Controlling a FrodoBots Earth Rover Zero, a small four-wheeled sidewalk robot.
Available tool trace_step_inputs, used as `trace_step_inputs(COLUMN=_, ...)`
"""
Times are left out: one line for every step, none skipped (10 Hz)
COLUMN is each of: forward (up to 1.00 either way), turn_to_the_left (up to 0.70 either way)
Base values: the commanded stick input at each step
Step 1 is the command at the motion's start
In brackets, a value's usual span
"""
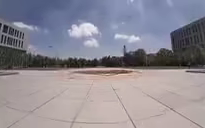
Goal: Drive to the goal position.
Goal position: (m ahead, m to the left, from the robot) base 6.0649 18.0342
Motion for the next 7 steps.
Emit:
trace_step_inputs(forward=0.50, turn_to_the_left=0.00)
trace_step_inputs(forward=0.50, turn_to_the_left=0.00)
trace_step_inputs(forward=0.50, turn_to_the_left=0.00)
trace_step_inputs(forward=0.50, turn_to_the_left=0.00)
trace_step_inputs(forward=0.50, turn_to_the_left=0.00)
trace_step_inputs(forward=0.50, turn_to_the_left=0.04)
trace_step_inputs(forward=0.50, turn_to_the_left=0.25)
